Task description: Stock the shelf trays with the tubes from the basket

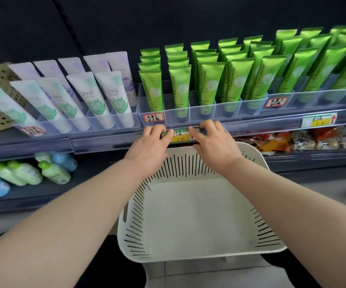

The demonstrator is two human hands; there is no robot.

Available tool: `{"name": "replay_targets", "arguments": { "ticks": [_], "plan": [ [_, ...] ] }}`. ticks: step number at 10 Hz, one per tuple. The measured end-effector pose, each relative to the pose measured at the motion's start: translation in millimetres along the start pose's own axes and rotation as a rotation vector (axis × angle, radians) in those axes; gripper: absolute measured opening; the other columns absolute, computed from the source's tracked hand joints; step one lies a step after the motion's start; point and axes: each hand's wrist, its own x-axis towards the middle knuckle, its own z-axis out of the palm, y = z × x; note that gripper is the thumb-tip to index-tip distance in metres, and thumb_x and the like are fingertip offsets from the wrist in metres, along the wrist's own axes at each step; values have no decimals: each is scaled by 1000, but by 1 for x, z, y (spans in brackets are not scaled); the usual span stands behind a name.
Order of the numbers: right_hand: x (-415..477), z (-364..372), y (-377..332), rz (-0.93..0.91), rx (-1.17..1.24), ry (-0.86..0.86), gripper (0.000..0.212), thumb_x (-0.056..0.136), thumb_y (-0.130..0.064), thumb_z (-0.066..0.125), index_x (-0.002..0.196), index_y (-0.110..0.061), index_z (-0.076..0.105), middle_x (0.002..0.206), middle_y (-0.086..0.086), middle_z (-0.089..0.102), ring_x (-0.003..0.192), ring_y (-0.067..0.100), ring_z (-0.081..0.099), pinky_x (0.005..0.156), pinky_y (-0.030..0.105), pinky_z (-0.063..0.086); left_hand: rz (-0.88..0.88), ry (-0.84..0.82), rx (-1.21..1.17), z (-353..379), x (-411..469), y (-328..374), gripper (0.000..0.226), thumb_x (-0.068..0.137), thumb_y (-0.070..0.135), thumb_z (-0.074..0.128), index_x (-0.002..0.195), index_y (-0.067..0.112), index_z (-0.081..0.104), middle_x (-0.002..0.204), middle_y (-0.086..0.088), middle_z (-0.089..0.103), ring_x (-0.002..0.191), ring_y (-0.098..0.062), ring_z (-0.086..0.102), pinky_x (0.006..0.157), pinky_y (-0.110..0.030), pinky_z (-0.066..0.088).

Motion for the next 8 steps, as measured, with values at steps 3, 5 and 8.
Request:
{"name": "replay_targets", "arguments": {
  "ticks": [3, 5, 8],
  "plan": [
    [3, -5, -13, 76, -102, -79, 54, 97, -43, 42, 145, -24, 32, 134, 10, 38, 120, 32, 37, 109, 43, 25, 19, -12, 7, 0, 1, -4, 71, 93, 17, 58, 152, 19, 19, 143, -5, 23, 131, -28, 26, 98, -38, 46],
    [2, -8, -12, 48, -102, -74, 52, 98, -41, 42, 145, -22, 33, 134, 12, 41, 117, 31, 40, 104, 40, 31, 26, -19, 13, -1, 2, -7, 72, 92, 13, 59, 151, 20, 19, 142, -4, 24, 129, -27, 28, 92, -37, 47],
    [-4, -9, -10, 83, -69, -106, 49, 97, -45, 40, 140, -23, 38, 133, 5, 42, 122, 26, 41, 108, 40, 29, -15, -88, 16, -5, -3, 2, 70, 94, 26, 58, 151, 20, 19, 148, -6, 20, 135, -29, 23, 99, -41, 43]
  ]
}}
